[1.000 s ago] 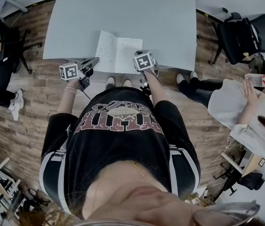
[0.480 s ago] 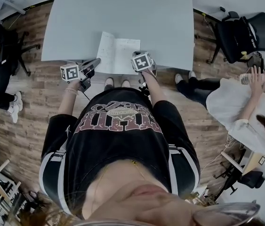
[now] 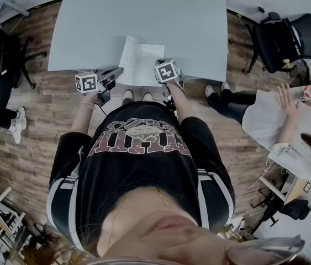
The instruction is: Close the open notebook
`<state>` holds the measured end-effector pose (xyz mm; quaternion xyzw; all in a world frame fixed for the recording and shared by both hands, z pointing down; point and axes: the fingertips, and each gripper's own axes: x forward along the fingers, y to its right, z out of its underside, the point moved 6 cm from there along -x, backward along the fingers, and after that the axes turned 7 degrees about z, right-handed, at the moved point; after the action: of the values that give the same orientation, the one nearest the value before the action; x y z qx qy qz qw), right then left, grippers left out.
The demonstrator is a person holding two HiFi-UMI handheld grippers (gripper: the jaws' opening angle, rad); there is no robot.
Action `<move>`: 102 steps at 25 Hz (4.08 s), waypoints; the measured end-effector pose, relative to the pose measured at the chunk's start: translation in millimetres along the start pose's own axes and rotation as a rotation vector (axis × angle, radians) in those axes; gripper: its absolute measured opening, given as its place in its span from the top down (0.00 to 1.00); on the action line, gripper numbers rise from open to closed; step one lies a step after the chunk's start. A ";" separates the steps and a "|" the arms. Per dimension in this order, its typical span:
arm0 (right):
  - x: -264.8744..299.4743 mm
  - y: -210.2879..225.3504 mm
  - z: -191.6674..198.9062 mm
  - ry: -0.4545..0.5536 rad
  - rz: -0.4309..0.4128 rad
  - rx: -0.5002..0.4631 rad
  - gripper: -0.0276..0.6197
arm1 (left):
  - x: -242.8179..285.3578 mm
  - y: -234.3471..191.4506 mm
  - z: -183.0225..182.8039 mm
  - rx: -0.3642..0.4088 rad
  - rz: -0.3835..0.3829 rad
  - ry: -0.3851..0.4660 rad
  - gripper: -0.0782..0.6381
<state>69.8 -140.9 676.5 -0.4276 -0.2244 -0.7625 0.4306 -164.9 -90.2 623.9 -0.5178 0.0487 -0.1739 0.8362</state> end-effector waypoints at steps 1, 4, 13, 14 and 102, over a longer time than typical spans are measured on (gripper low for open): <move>0.9 1.1 1.4 -0.002 -0.002 -0.001 0.93 | 3.0 -1.9 1.7 0.002 -0.002 -0.007 0.82; -0.3 1.5 2.0 -0.006 -0.004 -0.007 0.93 | 11.1 0.3 4.3 0.002 0.009 -0.018 0.82; -2.6 -0.8 0.3 -0.005 -0.007 -0.020 0.93 | 34.9 8.8 8.2 -0.001 0.047 -0.048 0.82; -2.8 -0.9 0.1 -0.005 -0.006 -0.021 0.93 | 36.7 8.1 9.0 -0.001 0.046 -0.052 0.82; -2.2 -2.9 1.0 0.015 -0.022 -0.073 0.93 | 109.2 -10.2 49.9 -0.092 0.042 -0.137 0.82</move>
<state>68.4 -137.6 675.2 -0.4346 -0.1978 -0.7782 0.4078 -52.2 -89.2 666.6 -0.5652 0.0101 -0.1181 0.8164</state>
